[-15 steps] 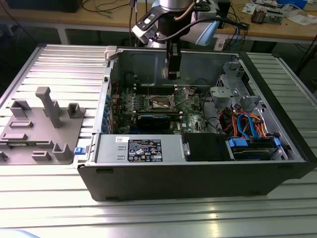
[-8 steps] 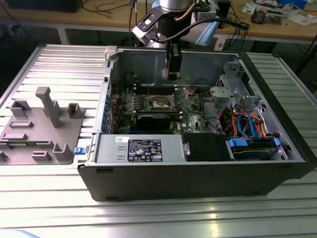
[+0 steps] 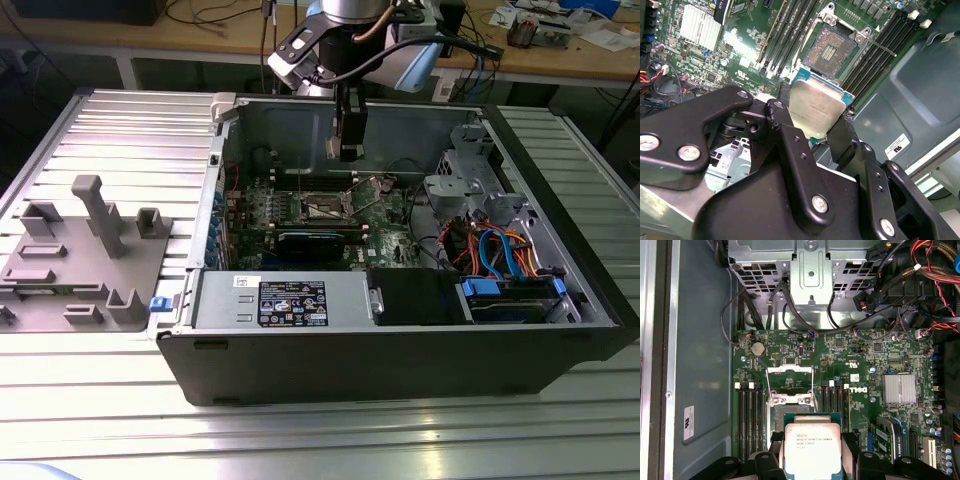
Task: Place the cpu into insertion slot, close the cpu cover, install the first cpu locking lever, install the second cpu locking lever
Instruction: 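Place the cpu into insertion slot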
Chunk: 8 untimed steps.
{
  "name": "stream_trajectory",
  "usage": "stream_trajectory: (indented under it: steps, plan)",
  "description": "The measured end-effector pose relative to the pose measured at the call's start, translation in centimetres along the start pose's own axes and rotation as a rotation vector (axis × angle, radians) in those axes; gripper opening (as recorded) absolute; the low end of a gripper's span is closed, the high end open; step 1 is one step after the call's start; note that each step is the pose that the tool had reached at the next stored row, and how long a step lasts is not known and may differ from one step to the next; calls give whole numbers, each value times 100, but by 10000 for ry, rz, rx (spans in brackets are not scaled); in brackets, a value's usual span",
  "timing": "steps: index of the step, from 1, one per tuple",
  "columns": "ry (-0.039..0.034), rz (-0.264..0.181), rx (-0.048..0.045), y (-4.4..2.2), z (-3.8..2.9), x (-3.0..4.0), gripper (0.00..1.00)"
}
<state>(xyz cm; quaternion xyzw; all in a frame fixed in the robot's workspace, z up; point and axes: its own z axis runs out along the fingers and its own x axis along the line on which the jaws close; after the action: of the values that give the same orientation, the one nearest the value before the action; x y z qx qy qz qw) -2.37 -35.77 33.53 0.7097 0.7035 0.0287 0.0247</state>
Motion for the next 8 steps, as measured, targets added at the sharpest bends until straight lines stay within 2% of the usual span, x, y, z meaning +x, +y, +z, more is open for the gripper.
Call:
stream_trajectory:
  steps: [6,8]
  plan:
    - [-1,0,1,0,0,1,54]
    - [-3,1,6,-11,19,11,54]
